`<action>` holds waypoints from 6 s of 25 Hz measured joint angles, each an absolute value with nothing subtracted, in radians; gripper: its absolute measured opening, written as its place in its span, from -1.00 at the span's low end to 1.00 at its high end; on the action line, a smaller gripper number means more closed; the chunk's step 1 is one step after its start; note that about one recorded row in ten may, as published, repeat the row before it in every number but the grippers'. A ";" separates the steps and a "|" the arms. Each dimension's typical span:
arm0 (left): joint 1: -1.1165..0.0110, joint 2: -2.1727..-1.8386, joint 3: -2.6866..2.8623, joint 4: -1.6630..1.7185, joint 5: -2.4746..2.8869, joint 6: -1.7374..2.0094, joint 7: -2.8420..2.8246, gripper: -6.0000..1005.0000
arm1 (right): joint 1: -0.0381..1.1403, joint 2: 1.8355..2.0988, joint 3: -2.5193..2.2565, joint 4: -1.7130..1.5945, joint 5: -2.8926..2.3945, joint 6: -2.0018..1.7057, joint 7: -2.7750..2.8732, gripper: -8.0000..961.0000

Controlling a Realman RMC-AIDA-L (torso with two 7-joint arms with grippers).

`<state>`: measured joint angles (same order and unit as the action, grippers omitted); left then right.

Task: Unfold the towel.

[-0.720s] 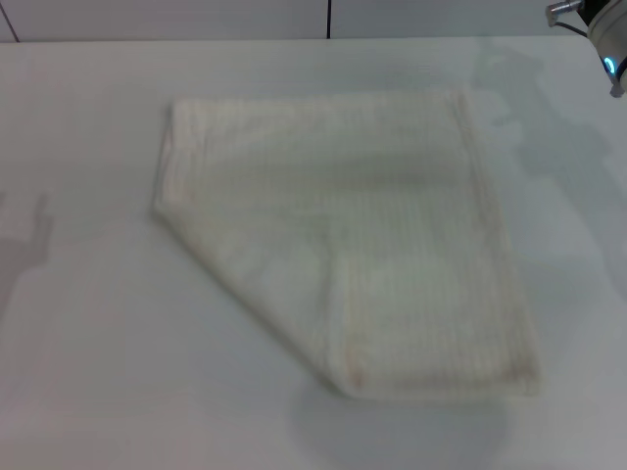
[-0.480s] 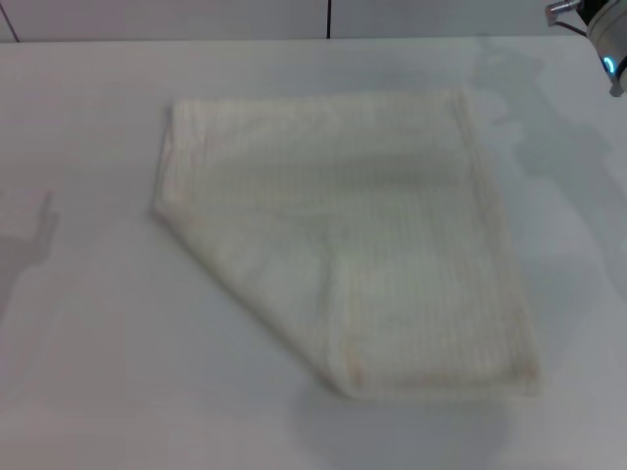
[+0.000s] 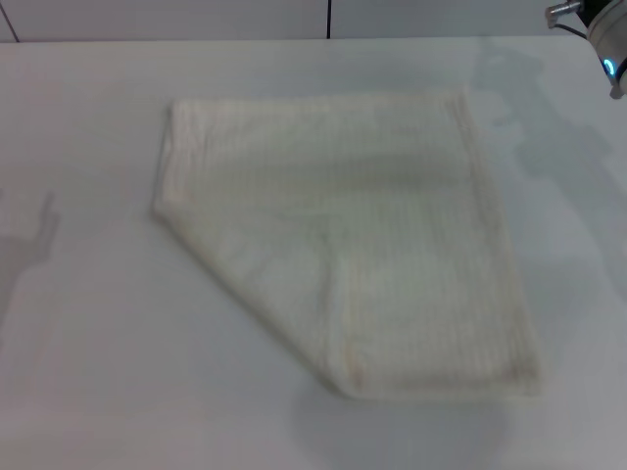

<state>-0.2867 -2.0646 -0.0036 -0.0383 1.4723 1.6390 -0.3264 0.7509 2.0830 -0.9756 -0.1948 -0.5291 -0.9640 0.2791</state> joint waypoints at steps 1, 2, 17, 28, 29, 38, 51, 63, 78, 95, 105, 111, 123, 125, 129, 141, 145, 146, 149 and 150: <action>-0.287 -2.066 -0.005 -0.038 1.472 1.638 -0.326 0.30 | 0.750 2.083 -0.976 -0.194 -0.529 -0.964 0.279 -0.98; -0.287 -2.066 -0.006 -0.038 1.471 1.637 -0.327 0.30 | 0.750 2.083 -0.976 -0.194 -0.529 -0.964 0.281 -0.98; -0.288 -2.071 -0.074 -0.080 1.471 1.635 -0.327 0.28 | 0.735 2.066 -1.045 -0.279 -0.556 -0.807 0.552 -0.98; -0.295 -2.072 -0.083 -0.133 1.474 1.648 -0.325 0.25 | 0.794 1.898 -1.174 -0.573 -1.646 -0.849 1.719 -0.99; -0.295 -2.072 -0.082 -0.136 1.475 1.649 -0.325 0.25 | 0.814 1.888 -1.162 -0.587 -1.749 -0.890 1.801 -0.99; -0.300 -2.074 -0.076 -0.165 1.477 1.650 -0.325 0.23 | 0.990 1.879 -1.057 -0.630 -2.377 -1.168 2.155 -0.98; -0.337 -2.067 0.019 -0.168 1.480 1.641 -0.337 0.20 | 0.999 1.918 -1.063 -0.611 -2.529 -1.247 2.198 -0.99; -0.360 -2.068 0.067 -0.154 1.501 1.636 -0.339 0.20 | 0.938 1.934 -1.055 -0.605 -2.530 -1.224 2.212 -0.98; -0.366 -2.067 0.072 -0.153 1.598 1.638 -0.342 0.19 | 0.883 1.972 -1.035 -0.614 -2.519 -1.124 2.210 -0.99; -0.330 -2.070 0.106 -0.166 1.611 1.636 -0.342 0.17 | 0.772 2.074 -0.998 -0.526 -1.797 -0.728 1.516 -0.99; -0.322 -2.069 0.109 -0.164 1.611 1.635 -0.342 0.17 | 0.801 2.074 -1.000 -0.428 -1.559 -0.690 1.261 -0.98; -0.317 -2.068 0.109 -0.165 1.611 1.635 -0.343 0.16 | 0.802 2.075 -0.995 -0.418 -1.556 -0.690 1.257 -0.98; -0.314 -2.066 0.120 -0.156 1.611 1.638 -0.379 0.15 | 0.802 2.075 -1.000 -0.410 -1.554 -0.690 1.256 -0.98; -0.314 -2.066 0.121 -0.156 1.611 1.636 -0.379 0.15 | 0.802 2.075 -1.000 -0.410 -1.554 -0.690 1.256 -0.98; -0.314 -2.066 0.121 -0.156 1.611 1.636 -0.379 0.14 | 0.802 2.075 -1.000 -0.409 -1.554 -0.690 1.255 -0.98; -0.314 -2.066 0.121 -0.155 1.611 1.635 -0.379 0.13 | 0.805 2.075 -1.000 -0.409 -1.554 -0.690 1.255 -0.99; -0.314 -2.066 0.121 -0.155 1.611 1.635 -0.379 0.13 | 0.805 2.075 -1.000 -0.409 -1.554 -0.690 1.255 -0.99; -0.314 -2.066 0.121 -0.155 1.611 1.635 -0.379 0.13 | 0.805 2.075 -1.000 -0.409 -1.554 -0.690 1.255 -0.99; -0.315 -2.066 0.121 -0.155 1.611 1.635 -0.379 0.13 | 0.805 2.075 -1.000 -0.410 -1.554 -0.690 1.255 -0.99; -0.315 -2.066 0.121 -0.155 1.611 1.635 -0.379 0.13 | 0.805 2.075 -1.000 -0.410 -1.554 -0.690 1.255 -0.99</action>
